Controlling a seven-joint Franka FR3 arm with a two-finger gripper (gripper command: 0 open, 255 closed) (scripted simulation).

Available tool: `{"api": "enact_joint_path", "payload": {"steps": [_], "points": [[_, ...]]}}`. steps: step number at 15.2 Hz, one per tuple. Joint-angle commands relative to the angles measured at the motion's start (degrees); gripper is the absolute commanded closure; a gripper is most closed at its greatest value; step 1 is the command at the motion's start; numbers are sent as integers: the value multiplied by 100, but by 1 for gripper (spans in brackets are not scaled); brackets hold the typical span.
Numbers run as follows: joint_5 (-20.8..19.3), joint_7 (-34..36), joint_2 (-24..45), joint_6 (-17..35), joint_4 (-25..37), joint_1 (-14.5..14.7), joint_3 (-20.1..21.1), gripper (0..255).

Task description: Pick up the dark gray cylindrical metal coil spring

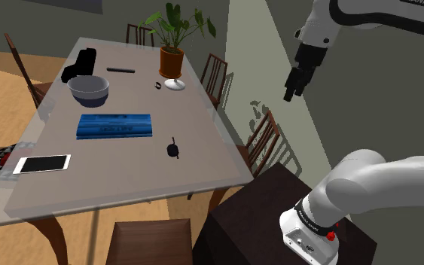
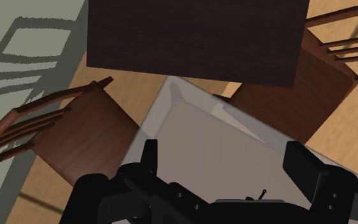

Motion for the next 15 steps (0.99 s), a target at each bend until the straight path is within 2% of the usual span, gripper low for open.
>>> {"api": "enact_joint_path", "payload": {"steps": [1, 8, 15], "points": [[0, 0, 0, 0, 0, 0, 0, 0], [257, 347, 741, 1364, -528, 178, 326, 0], [430, 667, 1854, 2710, -659, 346, 647, 0]]}}
